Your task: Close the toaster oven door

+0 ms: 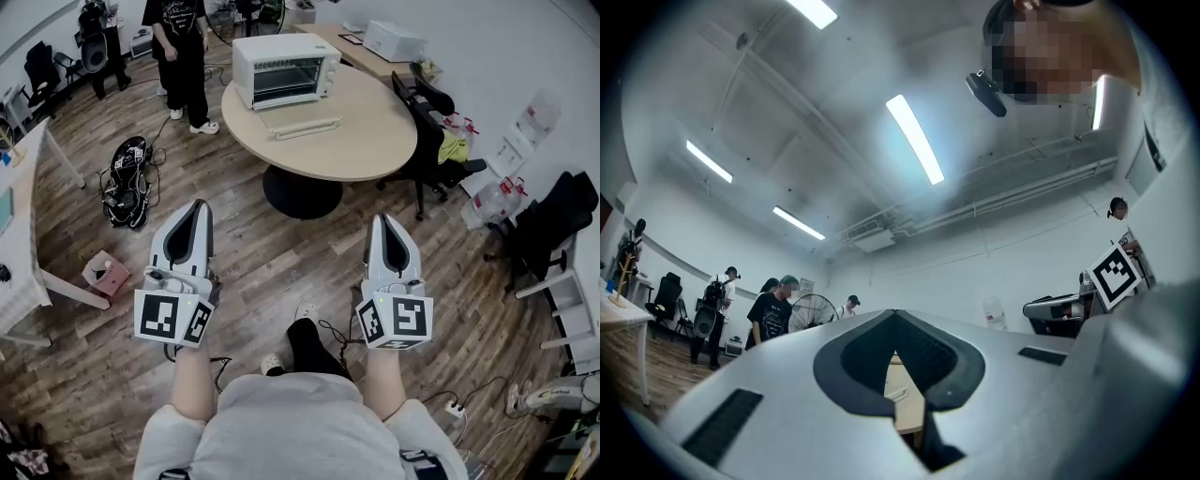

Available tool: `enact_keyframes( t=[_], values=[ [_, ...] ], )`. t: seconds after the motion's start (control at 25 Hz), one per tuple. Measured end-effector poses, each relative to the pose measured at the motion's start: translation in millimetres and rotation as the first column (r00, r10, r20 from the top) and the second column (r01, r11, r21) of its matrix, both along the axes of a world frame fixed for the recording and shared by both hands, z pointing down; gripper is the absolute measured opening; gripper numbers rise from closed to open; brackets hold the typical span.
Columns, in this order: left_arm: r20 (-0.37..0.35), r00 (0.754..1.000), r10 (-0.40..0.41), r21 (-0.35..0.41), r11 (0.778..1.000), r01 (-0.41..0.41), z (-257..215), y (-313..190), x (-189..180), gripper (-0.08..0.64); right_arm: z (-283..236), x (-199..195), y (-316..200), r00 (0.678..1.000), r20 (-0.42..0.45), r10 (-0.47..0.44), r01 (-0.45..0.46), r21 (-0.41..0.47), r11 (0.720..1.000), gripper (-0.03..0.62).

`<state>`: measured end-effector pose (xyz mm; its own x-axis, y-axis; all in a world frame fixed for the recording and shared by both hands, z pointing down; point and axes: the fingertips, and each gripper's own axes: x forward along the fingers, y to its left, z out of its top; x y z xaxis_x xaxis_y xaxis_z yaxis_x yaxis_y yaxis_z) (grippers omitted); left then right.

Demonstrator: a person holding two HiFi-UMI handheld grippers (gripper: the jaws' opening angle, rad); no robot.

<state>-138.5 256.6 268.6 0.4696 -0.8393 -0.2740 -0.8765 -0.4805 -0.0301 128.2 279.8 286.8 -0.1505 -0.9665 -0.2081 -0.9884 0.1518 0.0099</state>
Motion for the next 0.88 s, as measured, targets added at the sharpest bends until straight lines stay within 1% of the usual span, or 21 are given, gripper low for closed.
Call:
enact_keyframes(
  t=[0.2, 0.4, 0.88],
  values=[
    [-0.002, 1.0, -0.005, 0.007, 1.0, 0.005, -0.3, -22.8, 3.5, 0.006, 1.4, 5.8, -27.6, 1.0, 0.004, -0.003, 0.003, 0.003, 1.0, 0.011],
    [0.001, 1.0, -0.023, 0.013, 1.0, 0.023, -4.9, -58.1, 7.3, 0.006, -3.1, 9.8, -68.3, 1.0, 0.004, -0.021, 0.021, 0.01, 1.0, 0.011],
    [-0.015, 0.999, -0.035, 0.016, 0.999, 0.035, -15.1, -155.3, 40.6, 0.006, -15.5, 39.1, -170.5, 0.999, -0.008, -0.049, 0.049, 0.011, 0.999, 0.011]
  ],
)
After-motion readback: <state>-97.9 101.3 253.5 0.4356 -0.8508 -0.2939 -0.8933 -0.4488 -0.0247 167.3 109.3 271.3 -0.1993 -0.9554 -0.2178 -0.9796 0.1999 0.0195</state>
